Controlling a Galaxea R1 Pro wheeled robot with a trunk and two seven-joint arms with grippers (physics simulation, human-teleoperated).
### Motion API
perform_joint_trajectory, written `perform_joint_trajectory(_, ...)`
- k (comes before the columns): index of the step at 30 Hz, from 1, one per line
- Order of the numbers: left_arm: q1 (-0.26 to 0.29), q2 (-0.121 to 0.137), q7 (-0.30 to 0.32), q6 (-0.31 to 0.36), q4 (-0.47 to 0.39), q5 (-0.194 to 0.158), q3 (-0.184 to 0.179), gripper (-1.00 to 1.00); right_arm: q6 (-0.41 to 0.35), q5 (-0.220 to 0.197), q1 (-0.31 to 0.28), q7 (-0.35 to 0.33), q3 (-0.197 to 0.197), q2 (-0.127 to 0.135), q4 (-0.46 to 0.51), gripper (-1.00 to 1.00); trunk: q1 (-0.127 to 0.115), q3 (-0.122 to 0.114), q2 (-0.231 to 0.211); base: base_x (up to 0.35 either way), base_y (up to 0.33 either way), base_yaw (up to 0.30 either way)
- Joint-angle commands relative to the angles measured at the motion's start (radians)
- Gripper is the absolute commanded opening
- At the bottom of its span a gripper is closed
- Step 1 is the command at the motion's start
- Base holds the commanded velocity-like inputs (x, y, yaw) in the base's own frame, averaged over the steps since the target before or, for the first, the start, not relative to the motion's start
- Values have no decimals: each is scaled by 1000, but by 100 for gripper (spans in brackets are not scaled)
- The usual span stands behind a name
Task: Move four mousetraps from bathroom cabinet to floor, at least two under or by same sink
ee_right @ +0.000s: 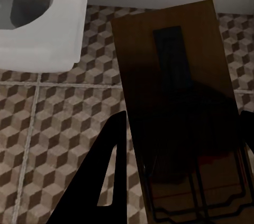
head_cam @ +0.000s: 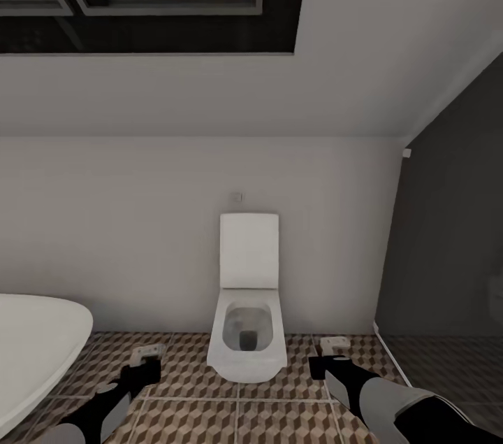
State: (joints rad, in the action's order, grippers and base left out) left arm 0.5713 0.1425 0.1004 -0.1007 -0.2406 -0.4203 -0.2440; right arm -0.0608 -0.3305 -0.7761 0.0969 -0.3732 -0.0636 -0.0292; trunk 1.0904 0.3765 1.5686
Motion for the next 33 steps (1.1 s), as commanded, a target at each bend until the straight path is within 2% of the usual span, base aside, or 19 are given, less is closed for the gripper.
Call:
perform_joint_trajectory(1,1,-1,2,-3,-19,-8,-8,-100,-2,-9,-1,1,-9,0,-2,-100,0,1,1,0,0,0)
perform_joint_trajectory(3,1,-1,2,2,-57,0,-8,-100,-3,-9,-1,3,-9,1,-2,-100,0,1,1,0,0,0)
perform_joint_trajectory(5,1,0,2,12,-106,36,-8,-100,-11,-10,-2,6,-12,2,0,-100,0,1,1,0,0,0)
perform_joint_trajectory(7,3,0,1,33,-123,70,-8,-100,-30,-11,-2,8,-11,2,4,-100,0,1,1,0,0,0)
perform_joint_trajectory(10,7,-1,1,76,-131,91,-8,-100,-57,-12,-2,20,-10,1,12,-100,0,1,1,0,0,0)
perform_joint_trajectory(14,5,1,1,108,-131,98,-7,-100,-70,-12,-2,44,-8,8,50,-100,0,1,1,0,0,0)
perform_joint_trajectory(21,3,12,-1,108,-131,98,-2,-100,-64,-11,-2,58,-7,22,113,-100,0,1,1,0,0,0)
perform_joint_trajectory(26,2,15,-2,99,-128,94,4,-100,-61,-8,-2,60,-9,15,141,-100,0,1,1,41,0,0)
perform_joint_trajectory(33,2,19,-2,96,-122,94,5,-100,-62,-3,-2,60,-14,11,143,-100,0,1,1,292,0,0)
